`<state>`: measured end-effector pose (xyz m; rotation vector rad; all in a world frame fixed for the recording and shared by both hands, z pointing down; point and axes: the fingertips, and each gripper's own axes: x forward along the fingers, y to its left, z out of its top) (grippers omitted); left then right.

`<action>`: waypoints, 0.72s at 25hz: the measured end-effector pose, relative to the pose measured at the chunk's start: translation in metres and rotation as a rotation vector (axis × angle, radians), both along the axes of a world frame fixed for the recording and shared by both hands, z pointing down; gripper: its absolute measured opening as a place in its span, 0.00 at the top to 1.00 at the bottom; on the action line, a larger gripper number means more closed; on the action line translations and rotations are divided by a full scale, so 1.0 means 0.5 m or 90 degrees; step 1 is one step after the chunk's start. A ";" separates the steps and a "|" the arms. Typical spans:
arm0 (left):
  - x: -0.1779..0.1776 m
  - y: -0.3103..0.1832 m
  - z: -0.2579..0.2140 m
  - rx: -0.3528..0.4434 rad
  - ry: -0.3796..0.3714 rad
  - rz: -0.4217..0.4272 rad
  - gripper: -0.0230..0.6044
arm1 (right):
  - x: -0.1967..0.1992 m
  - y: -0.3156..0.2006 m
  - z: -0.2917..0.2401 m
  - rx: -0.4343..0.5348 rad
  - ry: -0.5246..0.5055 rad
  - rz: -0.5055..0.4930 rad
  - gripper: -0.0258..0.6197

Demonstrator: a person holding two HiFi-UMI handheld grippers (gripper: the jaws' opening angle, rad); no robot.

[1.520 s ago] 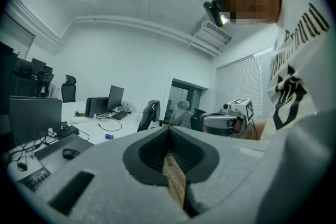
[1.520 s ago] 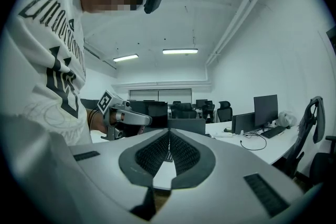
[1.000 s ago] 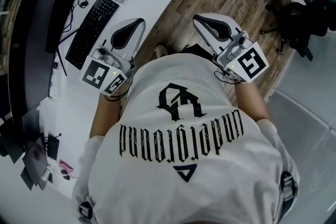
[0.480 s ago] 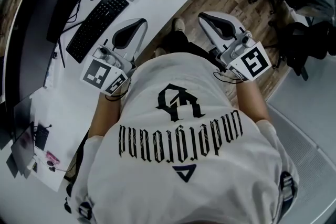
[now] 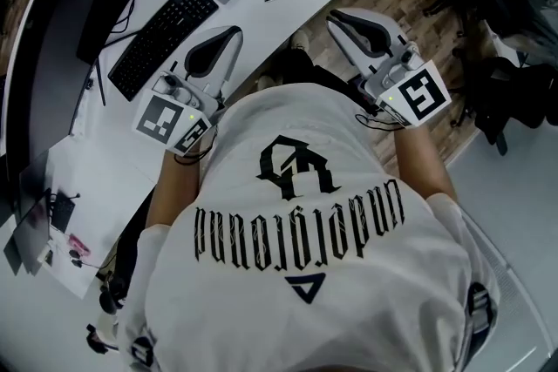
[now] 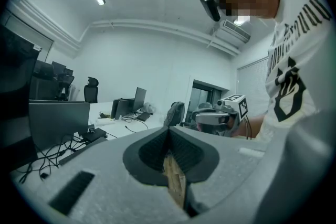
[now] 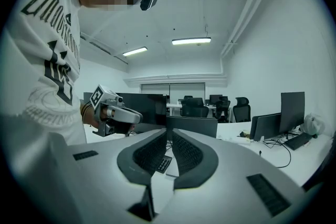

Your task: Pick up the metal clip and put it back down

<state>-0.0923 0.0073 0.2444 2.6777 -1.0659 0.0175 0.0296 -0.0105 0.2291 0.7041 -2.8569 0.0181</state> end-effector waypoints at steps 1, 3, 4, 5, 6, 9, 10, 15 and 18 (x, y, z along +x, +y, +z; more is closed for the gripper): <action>0.003 -0.013 0.003 -0.003 0.000 -0.004 0.94 | 0.001 -0.013 0.005 -0.004 0.001 -0.006 0.93; 0.010 -0.040 0.011 -0.010 0.000 -0.010 0.94 | 0.004 -0.042 0.016 -0.013 0.004 -0.018 0.93; 0.014 -0.054 0.015 -0.013 0.001 -0.013 0.94 | 0.005 -0.056 0.022 -0.017 0.006 -0.023 0.93; 0.016 -0.068 0.020 -0.017 0.001 -0.016 0.94 | 0.006 -0.070 0.029 -0.021 0.010 -0.028 0.93; 0.019 -0.081 0.024 -0.020 0.002 -0.019 0.94 | 0.007 -0.084 0.037 -0.025 0.013 -0.033 0.93; 0.026 -0.121 0.038 -0.032 0.001 -0.029 0.94 | 0.008 -0.117 0.060 -0.037 0.025 -0.055 0.93; 0.029 -0.135 0.043 -0.036 0.000 -0.032 0.94 | 0.009 -0.127 0.067 -0.041 0.027 -0.064 0.93; 0.035 -0.191 0.078 -0.057 -0.006 -0.047 0.94 | 0.004 -0.176 0.113 -0.053 0.051 -0.109 0.87; 0.034 -0.216 0.104 -0.070 -0.006 -0.054 0.94 | -0.003 -0.202 0.145 -0.063 0.068 -0.130 0.84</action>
